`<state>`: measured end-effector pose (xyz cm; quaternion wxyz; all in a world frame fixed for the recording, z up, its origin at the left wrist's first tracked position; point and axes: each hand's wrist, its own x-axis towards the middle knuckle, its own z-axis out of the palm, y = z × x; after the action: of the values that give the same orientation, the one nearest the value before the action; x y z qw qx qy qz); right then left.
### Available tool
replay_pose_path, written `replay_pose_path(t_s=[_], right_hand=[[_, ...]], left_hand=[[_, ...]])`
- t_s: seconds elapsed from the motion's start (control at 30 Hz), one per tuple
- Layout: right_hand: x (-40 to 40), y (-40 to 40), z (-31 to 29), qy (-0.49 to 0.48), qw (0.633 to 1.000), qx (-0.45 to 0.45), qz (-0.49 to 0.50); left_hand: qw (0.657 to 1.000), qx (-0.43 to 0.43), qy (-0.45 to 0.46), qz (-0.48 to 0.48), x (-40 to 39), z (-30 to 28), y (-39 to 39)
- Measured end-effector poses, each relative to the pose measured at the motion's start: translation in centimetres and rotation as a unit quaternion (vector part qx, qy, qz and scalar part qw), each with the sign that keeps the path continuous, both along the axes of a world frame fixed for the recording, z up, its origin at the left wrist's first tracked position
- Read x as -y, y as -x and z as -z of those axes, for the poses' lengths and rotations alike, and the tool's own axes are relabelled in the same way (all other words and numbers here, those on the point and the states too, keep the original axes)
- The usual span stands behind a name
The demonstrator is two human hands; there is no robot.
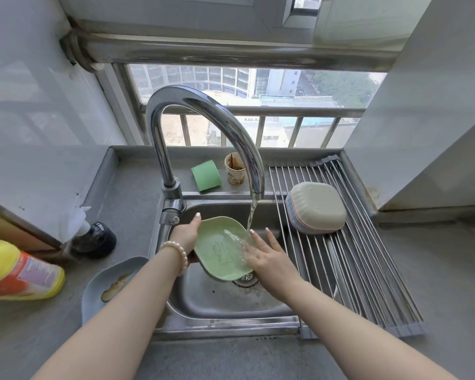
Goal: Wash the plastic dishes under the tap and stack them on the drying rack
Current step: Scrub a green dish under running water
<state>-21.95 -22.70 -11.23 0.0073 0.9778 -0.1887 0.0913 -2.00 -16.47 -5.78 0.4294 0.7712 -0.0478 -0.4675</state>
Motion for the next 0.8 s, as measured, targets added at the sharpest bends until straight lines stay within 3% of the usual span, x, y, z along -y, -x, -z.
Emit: replay_pose_path(t_s=[0.07,0.17,0.3,0.4,0.47,0.53,0.63,0.77,0.8], right_hand=[[0.1,0.0,-0.1,0.003,0.999,0.052,-0.009],[-0.1,-0.8,-0.9,0.0,0.994,0.112,0.019],[-1.8,-3.1,-1.6,-0.071,0.974,0.203,0.07],[-4.0,-3.9,-1.7,-0.178,0.933,0.288,0.122],[-4.9,-3.7,-1.6,-0.266,0.897,0.326,0.134],[-4.4,-2.9,-1.3,-0.239,0.919,0.299,0.088],[-1.6,-1.1,-0.7,-0.093,0.983,0.158,0.004],[1.0,-0.2,-0.1,0.031,0.999,-0.019,0.029],[1.1,-0.3,-0.1,0.039,0.999,-0.027,0.027]], left_hand=[[0.991,-0.115,0.05,-0.034,-0.6,-0.2,0.6],[0.971,-0.167,0.16,-0.067,-1.5,-0.8,3.1],[0.948,-0.132,0.231,-0.173,-2.1,-1.2,7.8],[0.944,-0.081,0.203,-0.248,-1.5,-0.5,7.5],[0.963,0.004,0.153,-0.223,-1.1,0.2,6.3],[0.974,0.083,0.114,-0.177,-0.9,0.1,5.4],[0.978,0.136,0.087,-0.13,-1.0,0.2,4.4],[0.993,0.083,0.055,-0.063,-0.8,0.7,3.8],[0.995,0.055,0.054,-0.065,-0.9,0.8,3.8]])
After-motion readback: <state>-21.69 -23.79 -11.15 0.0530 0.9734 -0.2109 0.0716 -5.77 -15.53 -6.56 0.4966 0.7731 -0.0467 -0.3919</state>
